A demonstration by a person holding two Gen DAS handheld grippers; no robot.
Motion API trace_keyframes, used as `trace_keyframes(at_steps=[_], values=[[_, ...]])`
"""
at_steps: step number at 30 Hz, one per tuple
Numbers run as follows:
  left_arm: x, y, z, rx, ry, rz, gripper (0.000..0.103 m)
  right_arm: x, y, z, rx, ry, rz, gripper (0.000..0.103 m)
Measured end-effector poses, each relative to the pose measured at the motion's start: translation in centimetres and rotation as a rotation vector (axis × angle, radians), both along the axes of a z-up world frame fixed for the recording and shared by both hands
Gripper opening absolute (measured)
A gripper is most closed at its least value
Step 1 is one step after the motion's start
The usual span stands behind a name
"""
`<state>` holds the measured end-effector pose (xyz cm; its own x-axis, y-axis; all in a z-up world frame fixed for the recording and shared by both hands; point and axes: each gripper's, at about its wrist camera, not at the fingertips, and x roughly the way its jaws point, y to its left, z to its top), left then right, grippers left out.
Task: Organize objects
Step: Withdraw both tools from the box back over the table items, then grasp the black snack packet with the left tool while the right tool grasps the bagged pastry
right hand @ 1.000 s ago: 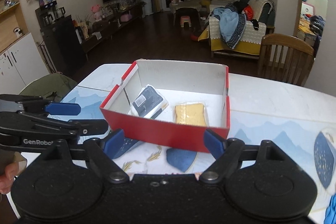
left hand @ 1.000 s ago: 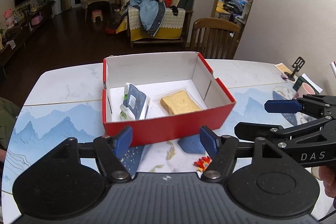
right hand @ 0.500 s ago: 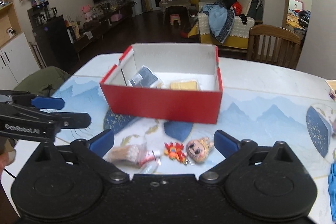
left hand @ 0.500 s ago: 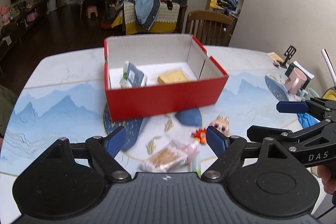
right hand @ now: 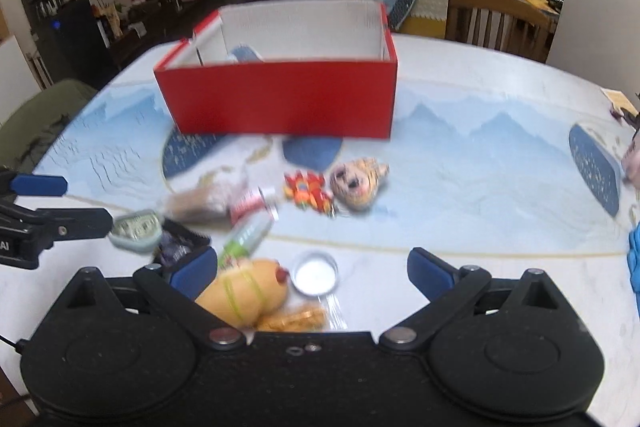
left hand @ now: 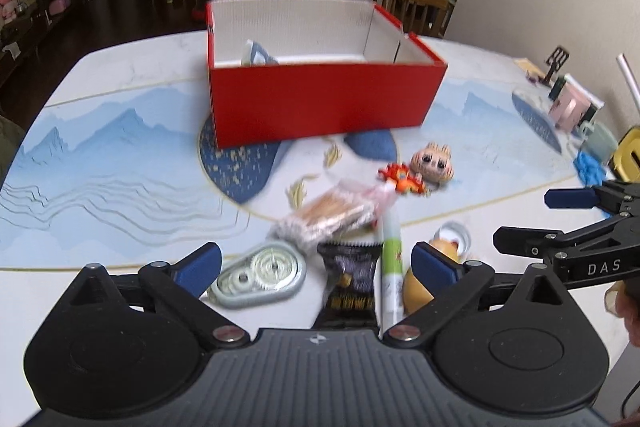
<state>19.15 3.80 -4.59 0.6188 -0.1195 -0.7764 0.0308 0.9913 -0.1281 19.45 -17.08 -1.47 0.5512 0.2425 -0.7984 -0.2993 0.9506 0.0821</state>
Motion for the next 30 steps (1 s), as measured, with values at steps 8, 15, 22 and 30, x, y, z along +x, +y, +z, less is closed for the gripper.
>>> trace_keyframes(at_steps=[8, 15, 22, 30], values=[[-0.2, -1.1, -3.2, 0.036, 0.043, -0.018, 0.102, -1.2, -0.1, -2.4, -0.065, 0.032, 0.074, 0.101], [0.6, -2.0, -5.4, 0.042, 0.082, -0.017, 0.102, -1.2, 0.1, -4.4, -0.093, 0.064, 0.108, 0.1], [1.4, -2.6, -6.7, 0.079, 0.094, -0.016, 0.102, -1.0, 0.6, -5.7, -0.112, 0.077, 0.136, 0.097], [1.8, -3.2, -7.5, 0.116, 0.111, -0.022, 0.102, -0.6, 1.1, -6.5, -0.129, 0.084, 0.172, 0.09]])
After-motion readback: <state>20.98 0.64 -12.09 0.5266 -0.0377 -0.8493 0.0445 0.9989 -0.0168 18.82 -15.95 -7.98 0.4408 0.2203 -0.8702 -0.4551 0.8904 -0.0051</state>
